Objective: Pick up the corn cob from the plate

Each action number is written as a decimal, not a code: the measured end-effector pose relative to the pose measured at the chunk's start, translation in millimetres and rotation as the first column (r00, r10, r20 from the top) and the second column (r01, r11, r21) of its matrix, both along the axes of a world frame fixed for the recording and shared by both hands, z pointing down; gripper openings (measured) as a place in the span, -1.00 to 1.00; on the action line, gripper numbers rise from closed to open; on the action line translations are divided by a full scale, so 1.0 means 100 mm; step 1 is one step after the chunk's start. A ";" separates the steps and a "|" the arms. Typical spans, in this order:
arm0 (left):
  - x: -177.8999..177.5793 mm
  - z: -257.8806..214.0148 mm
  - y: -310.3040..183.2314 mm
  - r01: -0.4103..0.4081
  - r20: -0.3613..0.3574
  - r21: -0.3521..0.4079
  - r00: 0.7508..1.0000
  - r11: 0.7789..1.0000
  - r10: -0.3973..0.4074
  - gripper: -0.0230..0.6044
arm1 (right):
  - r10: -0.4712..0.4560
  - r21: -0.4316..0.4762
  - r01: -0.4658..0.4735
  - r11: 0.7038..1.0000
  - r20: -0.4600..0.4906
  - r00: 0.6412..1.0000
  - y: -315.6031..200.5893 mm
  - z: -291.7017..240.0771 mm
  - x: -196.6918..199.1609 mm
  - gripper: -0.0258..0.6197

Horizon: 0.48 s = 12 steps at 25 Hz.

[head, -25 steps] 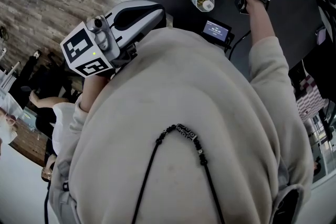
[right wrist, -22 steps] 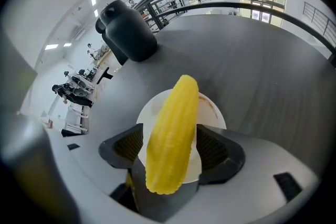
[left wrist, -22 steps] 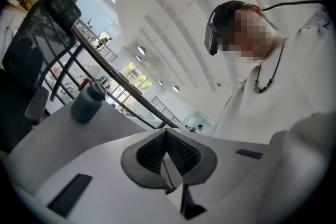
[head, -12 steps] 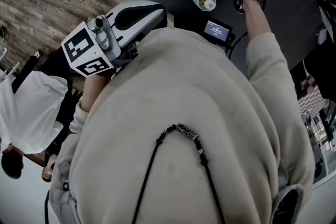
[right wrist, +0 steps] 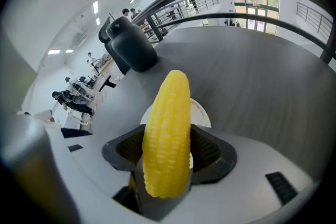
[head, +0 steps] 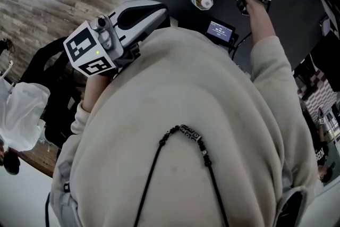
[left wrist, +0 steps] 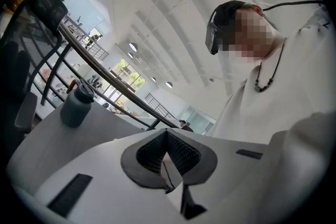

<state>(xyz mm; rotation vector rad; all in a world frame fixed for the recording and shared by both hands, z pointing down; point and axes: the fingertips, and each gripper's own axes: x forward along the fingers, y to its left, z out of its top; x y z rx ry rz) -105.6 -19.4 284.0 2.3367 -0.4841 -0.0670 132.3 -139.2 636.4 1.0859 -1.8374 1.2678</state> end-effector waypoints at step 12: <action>0.68 -0.26 -0.09 -0.278 -0.027 0.088 0.959 0.956 0.282 -0.92 | 0.117 0.223 -0.130 0.966 0.073 0.990 0.25 -1.18 0.71 -0.11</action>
